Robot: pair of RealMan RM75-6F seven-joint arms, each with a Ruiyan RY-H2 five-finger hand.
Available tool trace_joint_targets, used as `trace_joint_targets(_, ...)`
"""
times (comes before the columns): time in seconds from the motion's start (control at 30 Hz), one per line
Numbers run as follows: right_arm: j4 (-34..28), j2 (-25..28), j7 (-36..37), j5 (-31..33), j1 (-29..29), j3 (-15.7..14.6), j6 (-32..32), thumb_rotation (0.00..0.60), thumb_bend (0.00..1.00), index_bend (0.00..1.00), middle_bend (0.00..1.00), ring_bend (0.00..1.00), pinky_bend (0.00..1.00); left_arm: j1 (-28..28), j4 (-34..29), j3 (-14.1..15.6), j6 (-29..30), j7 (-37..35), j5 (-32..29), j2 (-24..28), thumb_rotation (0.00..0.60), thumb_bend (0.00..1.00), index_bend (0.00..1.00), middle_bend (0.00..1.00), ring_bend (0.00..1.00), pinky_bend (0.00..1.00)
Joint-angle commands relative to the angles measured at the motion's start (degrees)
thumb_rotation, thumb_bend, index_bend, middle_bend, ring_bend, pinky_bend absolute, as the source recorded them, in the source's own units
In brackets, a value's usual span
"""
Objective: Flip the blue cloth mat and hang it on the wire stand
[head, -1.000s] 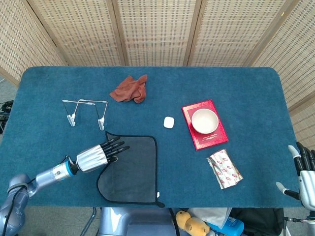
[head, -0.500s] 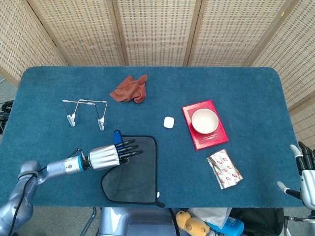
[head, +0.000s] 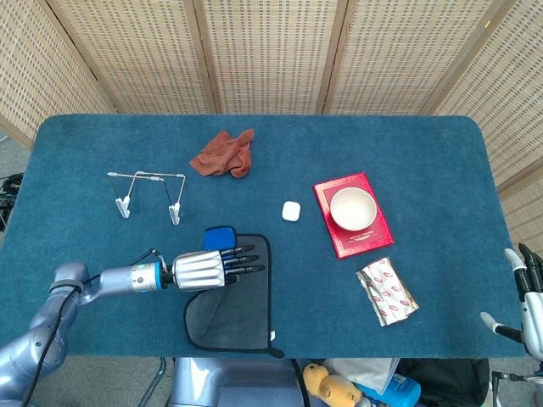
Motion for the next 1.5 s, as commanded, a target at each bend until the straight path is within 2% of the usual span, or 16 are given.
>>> trace_joint_targets(0.03, 0.0, 0.0, 0.0, 0.1, 0.0, 0.0, -0.1, 0.600, 0.00, 0.00, 0.00, 0.00, 0.00, -1.2, -0.7, 0.1, -1.1, 0.6, 0.4, -0.5, 0.600, 0.61, 0.54, 0.00, 0.00, 0.02)
trace_joint_targets(0.87, 0.2, 0.8, 1.8, 2.2, 0.2, 0.6, -1.2, 0.600, 0.00, 0.00, 0.00, 0.00, 0.00, -6.7, -0.1, -0.6, -9.2, 2.0, 0.2, -5.8, 0.600, 0.61, 0.53, 0.00, 0.00, 0.05)
trace_joint_targets(0.93, 0.2, 0.9, 2.0, 2.2, 0.2, 0.6, -1.2, 0.600, 0.00, 0.00, 0.00, 0.00, 0.00, -6.8, 0.1, -0.5, -9.9, 2.3, 0.3, -6.4, 0.600, 0.61, 0.49, 0.00, 0.00, 0.05)
trace_joint_targets(1.0, 0.2, 0.9, 2.0, 2.2, 0.2, 0.6, -1.3, 0.600, 0.00, 0.00, 0.00, 0.00, 0.00, -6.9, 0.4, -0.4, -10.6, 2.8, 0.3, -6.8, 0.600, 0.59, 0.36, 0.00, 0.00, 0.05)
trace_joint_targets(1.07, 0.2, 1.0, 2.0, 2.2, 0.1, 0.5, -1.3, 0.600, 0.00, 0.00, 0.00, 0.00, 0.00, -7.0, 0.2, -0.4, -11.4, 2.8, 0.1, -7.0, 0.600, 0.55, 0.12, 0.00, 0.00, 0.05)
trace_joint_targets(1.1, 0.2, 1.0, 2.0, 2.2, 0.1, 0.5, -1.2, 0.600, 0.00, 0.00, 0.00, 0.00, 0.00, -7.0, 0.2, -0.7, -12.0, 3.0, -0.2, -7.2, 0.600, 0.53, 0.05, 0.00, 0.00, 0.05)
trace_joint_targets(1.13, 0.1, 1.1, 2.1, 2.2, 0.0, 0.6, -1.1, 0.600, 0.00, 0.00, 0.00, 0.00, 0.00, -7.0, 0.1, -0.9, -12.7, 3.2, -0.5, -7.3, 0.600, 0.53, 0.02, 0.00, 0.00, 0.05)
trace_joint_targets(1.3, 0.1, 1.2, 2.3, 2.0, -0.1, 0.5, -1.0, 0.600, 0.00, 0.00, 0.00, 0.00, 0.00, -7.1, -1.4, -1.8, -14.3, 3.6, -1.7, -6.8, 0.600, 0.50, 0.00, 0.00, 0.00, 0.05)
trace_joint_targets(1.5, 0.0, 1.2, 2.3, 1.7, -0.1, 0.3, -1.0, 0.600, 0.00, 0.00, 0.00, 0.00, 0.00, -6.9, -3.6, -2.7, -11.8, 3.1, -2.5, -4.7, 0.600, 0.43, 0.00, 0.00, 0.00, 0.05)
